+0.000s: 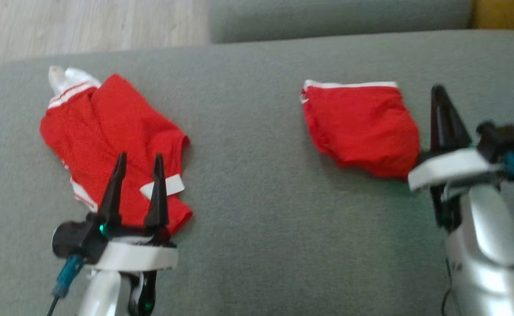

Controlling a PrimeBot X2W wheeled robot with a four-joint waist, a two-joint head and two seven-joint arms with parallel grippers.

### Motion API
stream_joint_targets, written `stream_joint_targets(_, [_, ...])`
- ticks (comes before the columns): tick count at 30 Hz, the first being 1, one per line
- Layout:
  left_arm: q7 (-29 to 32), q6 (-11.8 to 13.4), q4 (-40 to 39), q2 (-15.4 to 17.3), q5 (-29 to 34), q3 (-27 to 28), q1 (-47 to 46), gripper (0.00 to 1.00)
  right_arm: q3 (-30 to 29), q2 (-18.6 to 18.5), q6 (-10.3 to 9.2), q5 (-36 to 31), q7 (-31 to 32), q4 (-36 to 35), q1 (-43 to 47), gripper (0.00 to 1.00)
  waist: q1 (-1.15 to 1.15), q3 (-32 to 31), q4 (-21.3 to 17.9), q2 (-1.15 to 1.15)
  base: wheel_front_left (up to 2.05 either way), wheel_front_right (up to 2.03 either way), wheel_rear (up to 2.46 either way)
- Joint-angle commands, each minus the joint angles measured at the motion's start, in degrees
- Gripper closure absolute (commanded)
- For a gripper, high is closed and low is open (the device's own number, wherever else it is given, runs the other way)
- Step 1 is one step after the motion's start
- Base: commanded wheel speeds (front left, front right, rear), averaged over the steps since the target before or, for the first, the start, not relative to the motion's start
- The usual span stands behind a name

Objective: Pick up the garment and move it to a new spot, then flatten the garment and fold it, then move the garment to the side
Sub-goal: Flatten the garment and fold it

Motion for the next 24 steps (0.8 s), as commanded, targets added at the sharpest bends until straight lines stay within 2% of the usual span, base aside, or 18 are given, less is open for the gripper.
stream_joint_targets(1, [-0.5,-0.2,-2.0,0.2,0.2,1.1,-3.0,0.0,0.4,0.1,-0.05,-0.8,0.3,-0.2,-3.8,1.0,-0.01,3.5,3.2,0.0,0.0,0.0,0.0])
stream_joint_targets(10, [-0.5,-0.6,-0.9,0.0,-1.0,-2.1,-7.3,0.0,-11.2,0.1,-0.05,-9.8,3.3,18.8,-15.3,1.0,-0.01,8.5,9.0,0.0,0.0,0.0,0.0])
stream_joint_targets(17, [-0.5,-0.7,-0.3,-0.1,-1.5,-2.4,-8.3,0.0,-17.4,0.1,-0.05,-15.2,1.8,30.6,-17.9,1.0,-0.01,9.0,10.3,0.0,0.0,0.0,0.0])
stream_joint_targets(20, [-0.5,-0.7,-0.1,-0.1,-1.5,-2.2,-8.4,0.0,-16.5,0.1,-0.05,-14.5,-0.3,33.4,-19.9,1.0,-0.01,8.6,10.2,0.0,0.0,0.0,0.0])
stream_joint_targets(24, [-0.5,-0.8,0.4,-0.1,-1.5,-1.9,-8.3,0.0,-7.7,0.1,-0.05,-8.6,-1.5,35.4,-22.6,1.0,-0.01,7.7,10.0,0.0,0.0,0.0,0.0])
